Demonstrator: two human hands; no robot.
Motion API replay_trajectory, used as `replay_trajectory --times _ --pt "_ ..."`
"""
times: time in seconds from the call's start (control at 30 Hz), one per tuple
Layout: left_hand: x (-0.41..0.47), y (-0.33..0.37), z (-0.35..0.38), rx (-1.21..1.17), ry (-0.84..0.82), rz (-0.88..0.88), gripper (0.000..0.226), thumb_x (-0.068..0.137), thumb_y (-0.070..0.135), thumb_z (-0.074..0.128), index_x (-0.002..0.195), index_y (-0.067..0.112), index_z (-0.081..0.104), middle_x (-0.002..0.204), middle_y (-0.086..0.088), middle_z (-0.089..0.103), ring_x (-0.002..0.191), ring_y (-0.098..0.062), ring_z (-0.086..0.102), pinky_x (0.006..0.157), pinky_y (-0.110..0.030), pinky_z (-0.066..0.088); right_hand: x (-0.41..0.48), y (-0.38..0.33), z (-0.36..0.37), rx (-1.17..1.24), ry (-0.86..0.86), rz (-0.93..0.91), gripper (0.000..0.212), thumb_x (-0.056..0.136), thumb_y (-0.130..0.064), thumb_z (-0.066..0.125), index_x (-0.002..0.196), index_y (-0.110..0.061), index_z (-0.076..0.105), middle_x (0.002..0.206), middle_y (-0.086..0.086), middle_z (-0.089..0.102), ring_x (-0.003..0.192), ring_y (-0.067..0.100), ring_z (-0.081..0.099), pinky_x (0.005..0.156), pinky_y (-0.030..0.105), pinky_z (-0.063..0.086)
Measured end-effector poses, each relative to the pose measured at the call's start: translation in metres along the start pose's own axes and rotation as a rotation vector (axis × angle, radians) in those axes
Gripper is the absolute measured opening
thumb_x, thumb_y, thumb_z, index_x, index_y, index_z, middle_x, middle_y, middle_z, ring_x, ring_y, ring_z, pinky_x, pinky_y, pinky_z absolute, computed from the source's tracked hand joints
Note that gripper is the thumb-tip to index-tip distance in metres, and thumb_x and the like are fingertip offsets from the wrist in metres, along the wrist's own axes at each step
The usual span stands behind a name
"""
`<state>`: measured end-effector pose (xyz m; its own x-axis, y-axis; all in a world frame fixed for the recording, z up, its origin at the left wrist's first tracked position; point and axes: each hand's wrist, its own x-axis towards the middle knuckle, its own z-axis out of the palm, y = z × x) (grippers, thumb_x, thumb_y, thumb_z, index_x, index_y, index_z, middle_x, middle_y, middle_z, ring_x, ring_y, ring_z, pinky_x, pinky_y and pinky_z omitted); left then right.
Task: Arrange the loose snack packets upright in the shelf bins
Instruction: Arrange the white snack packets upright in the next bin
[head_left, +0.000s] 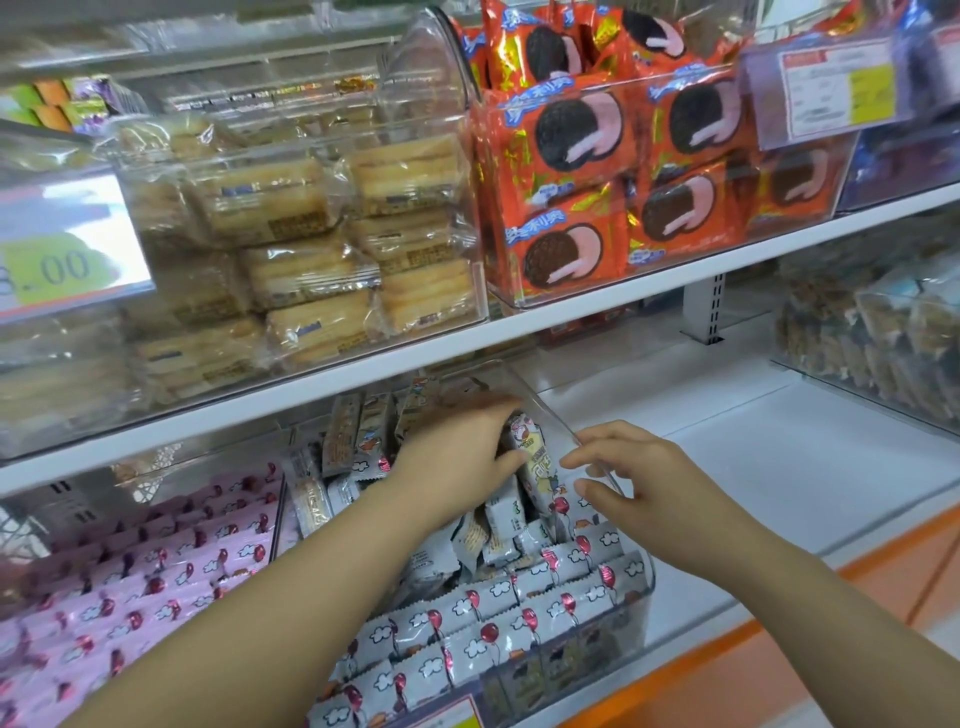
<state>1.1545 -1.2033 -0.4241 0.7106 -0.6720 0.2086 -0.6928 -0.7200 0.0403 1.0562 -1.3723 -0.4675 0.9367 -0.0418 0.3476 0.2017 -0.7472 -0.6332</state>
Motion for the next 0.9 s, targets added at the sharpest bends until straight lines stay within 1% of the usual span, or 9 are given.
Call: replay_trajectory --times 0.1,0.2,0.37,0.47,0.53,0.6,0.7,0.8,0.9 --pt "0.004 0.001 0.002 -0.010 0.046 -0.005 0.045 0.092 0.035 0.059 0.134 0.029 0.044 0.121 0.002 0.060 0.101 -0.018 0.059 0.073 -0.026 0.045 -0.001 -0.001 -0.001 0.010 0.011 -0.004 0.021 0.089 -0.023 0.062 0.108 -0.031 0.067 0.114 -0.020 0.051 0.095 -0.005 0.053 0.088 0.011 0.042" --pt "0.002 -0.003 0.003 -0.186 0.033 -0.051 0.038 0.088 0.039 0.062 0.121 0.025 0.048 0.112 0.005 0.057 0.097 -0.013 0.056 0.080 -0.029 0.048 0.000 0.000 -0.001 0.021 0.031 -0.010 0.020 0.089 -0.023 0.062 0.106 -0.032 0.067 0.111 -0.023 0.050 0.096 -0.007 0.052 0.085 0.006 0.041" --pt "-0.009 0.003 0.000 -0.274 0.091 -0.032 0.025 0.087 0.032 0.063 0.101 0.029 0.043 0.090 0.012 0.052 0.080 -0.007 0.053 0.062 -0.021 0.041 0.000 -0.004 0.000 0.037 0.057 -0.011 0.023 0.089 -0.023 0.062 0.110 -0.032 0.065 0.110 -0.023 0.051 0.098 -0.007 0.051 0.088 0.008 0.041" --pt "-0.015 -0.001 -0.006 -0.411 0.272 -0.112 0.025 0.087 0.026 0.062 0.105 0.027 0.045 0.099 0.006 0.057 0.084 -0.012 0.059 0.070 -0.032 0.053 0.000 -0.006 -0.001 0.086 0.118 0.025 0.034 0.089 -0.025 0.061 0.121 -0.035 0.055 0.110 -0.028 0.048 0.103 -0.008 0.050 0.094 0.018 0.043" --pt "-0.020 -0.004 -0.008 -0.536 0.350 -0.158 0.025 0.087 0.026 0.063 0.107 0.027 0.047 0.102 0.009 0.055 0.086 -0.008 0.056 0.071 -0.022 0.048 0.000 -0.006 -0.001 0.164 0.158 0.080 0.043 0.089 -0.027 0.061 0.129 -0.035 0.047 0.116 -0.023 0.050 0.107 -0.006 0.049 0.094 0.019 0.043" --pt "-0.024 -0.005 -0.007 -0.666 0.310 -0.200 0.021 0.087 0.028 0.065 0.099 0.032 0.048 0.097 0.007 0.059 0.077 -0.009 0.056 0.062 -0.016 0.044 0.001 -0.009 -0.001 0.312 0.165 0.131 0.049 0.089 -0.026 0.062 0.131 -0.035 0.041 0.120 -0.020 0.052 0.111 -0.004 0.049 0.089 0.014 0.041" --pt "-0.029 -0.012 -0.003 -0.807 0.273 -0.216 0.022 0.084 0.028 0.068 0.089 0.036 0.048 0.094 -0.003 0.065 0.064 -0.015 0.056 0.057 -0.031 0.045 0.003 -0.013 -0.001 0.493 0.172 0.155 0.041 0.086 -0.023 0.065 0.118 -0.039 0.043 0.114 -0.022 0.056 0.108 -0.005 0.053 0.079 0.009 0.044" --pt "-0.030 -0.014 -0.001 -0.824 0.159 -0.150 0.022 0.082 0.025 0.070 0.082 0.033 0.049 0.099 -0.004 0.065 0.075 -0.016 0.060 0.069 -0.035 0.051 0.006 -0.015 -0.004 0.601 0.238 0.143 0.034 0.083 -0.017 0.069 0.101 -0.041 0.054 0.109 -0.017 0.060 0.100 0.000 0.059 0.077 0.014 0.048" --pt "-0.030 -0.007 0.003 -0.724 0.067 -0.053 0.022 0.082 0.027 0.069 0.075 0.034 0.050 0.092 0.012 0.062 0.092 -0.008 0.061 0.090 -0.035 0.050 0.005 -0.020 -0.009 0.641 0.309 0.129 0.034 0.082 -0.011 0.070 0.098 -0.038 0.057 0.102 -0.014 0.061 0.086 -0.002 0.062 0.073 0.015 0.051"
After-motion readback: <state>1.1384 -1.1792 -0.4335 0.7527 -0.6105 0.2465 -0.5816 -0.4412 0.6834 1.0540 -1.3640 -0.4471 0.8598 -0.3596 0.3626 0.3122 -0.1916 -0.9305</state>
